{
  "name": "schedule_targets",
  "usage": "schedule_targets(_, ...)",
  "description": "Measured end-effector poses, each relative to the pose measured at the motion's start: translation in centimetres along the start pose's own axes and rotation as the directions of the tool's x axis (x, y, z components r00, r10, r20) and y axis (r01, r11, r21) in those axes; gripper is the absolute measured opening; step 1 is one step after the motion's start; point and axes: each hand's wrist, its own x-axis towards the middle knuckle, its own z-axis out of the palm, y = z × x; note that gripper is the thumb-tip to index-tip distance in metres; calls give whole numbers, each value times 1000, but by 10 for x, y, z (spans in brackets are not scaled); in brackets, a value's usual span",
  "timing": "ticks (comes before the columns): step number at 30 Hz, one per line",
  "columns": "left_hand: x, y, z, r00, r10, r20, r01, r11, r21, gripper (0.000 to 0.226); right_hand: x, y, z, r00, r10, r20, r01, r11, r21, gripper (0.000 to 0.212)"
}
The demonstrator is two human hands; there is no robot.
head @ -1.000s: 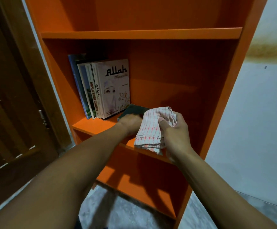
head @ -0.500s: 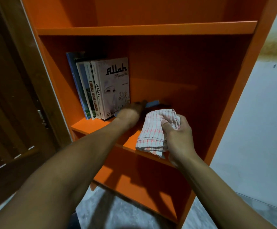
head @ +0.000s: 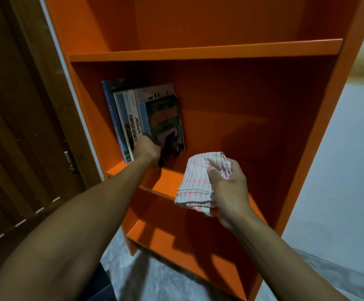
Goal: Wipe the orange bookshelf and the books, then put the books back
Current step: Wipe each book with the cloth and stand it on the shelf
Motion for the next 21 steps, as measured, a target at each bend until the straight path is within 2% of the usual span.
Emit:
schedule_targets(3, -5, -13, 11, 1000, -17, 2, 17, 1000, 26, 19, -3, 1, 0, 1000, 16, 20, -16, 1000, 5, 16)
schedule_targets(15, 3, -3, 25, 985, -154, -78, 139, 975, -172, 17, 1, -2, -4, 999, 8, 38, -8, 1000, -23, 16)
schedule_targets(21, -8, -7, 19, 990, -118, -82, 107, 986, -125, 23, 1, 0, -7, 999, 5, 39, -4, 1000, -28, 16)
